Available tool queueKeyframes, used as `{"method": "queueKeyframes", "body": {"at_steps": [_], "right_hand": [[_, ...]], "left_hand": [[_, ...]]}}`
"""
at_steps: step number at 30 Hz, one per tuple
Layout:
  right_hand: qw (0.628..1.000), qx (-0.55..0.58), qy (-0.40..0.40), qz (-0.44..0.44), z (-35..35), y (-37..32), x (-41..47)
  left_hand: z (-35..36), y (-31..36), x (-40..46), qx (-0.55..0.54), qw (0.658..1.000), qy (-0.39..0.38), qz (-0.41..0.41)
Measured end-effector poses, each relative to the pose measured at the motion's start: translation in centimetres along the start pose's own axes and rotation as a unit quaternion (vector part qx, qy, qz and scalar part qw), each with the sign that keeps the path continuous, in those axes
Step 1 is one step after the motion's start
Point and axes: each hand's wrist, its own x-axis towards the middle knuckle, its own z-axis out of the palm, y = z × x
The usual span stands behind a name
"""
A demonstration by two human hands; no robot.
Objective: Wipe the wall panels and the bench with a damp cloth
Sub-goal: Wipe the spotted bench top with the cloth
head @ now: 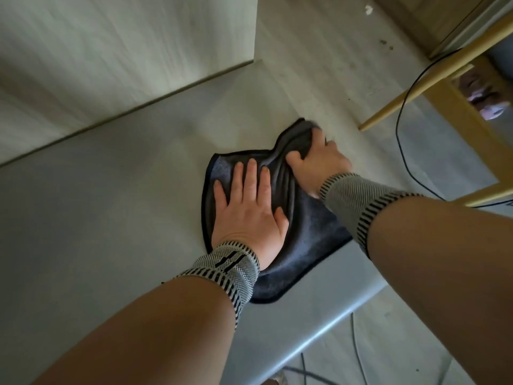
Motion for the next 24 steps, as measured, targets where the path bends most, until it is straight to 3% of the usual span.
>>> {"method": "queueKeyframes", "body": {"at_steps": [8, 15, 24], "right_hand": [[1.000, -0.011, 0.003, 0.010, 0.2, 5.0, -3.7], [0.998, 0.017, -0.018, 0.049, 1.0, 9.3, -8.4], [0.996, -0.040, 0.038, 0.070, 2.0, 10.7, -11.2]], "left_hand": [[0.0, 0.1, -0.3, 0.009, 1.000, 0.006, -0.001], [1.4, 1.2, -3.9, 0.003, 0.999, -0.004, 0.052], [3.2, 2.3, -8.7, -0.009, 0.996, -0.003, 0.092]]}}
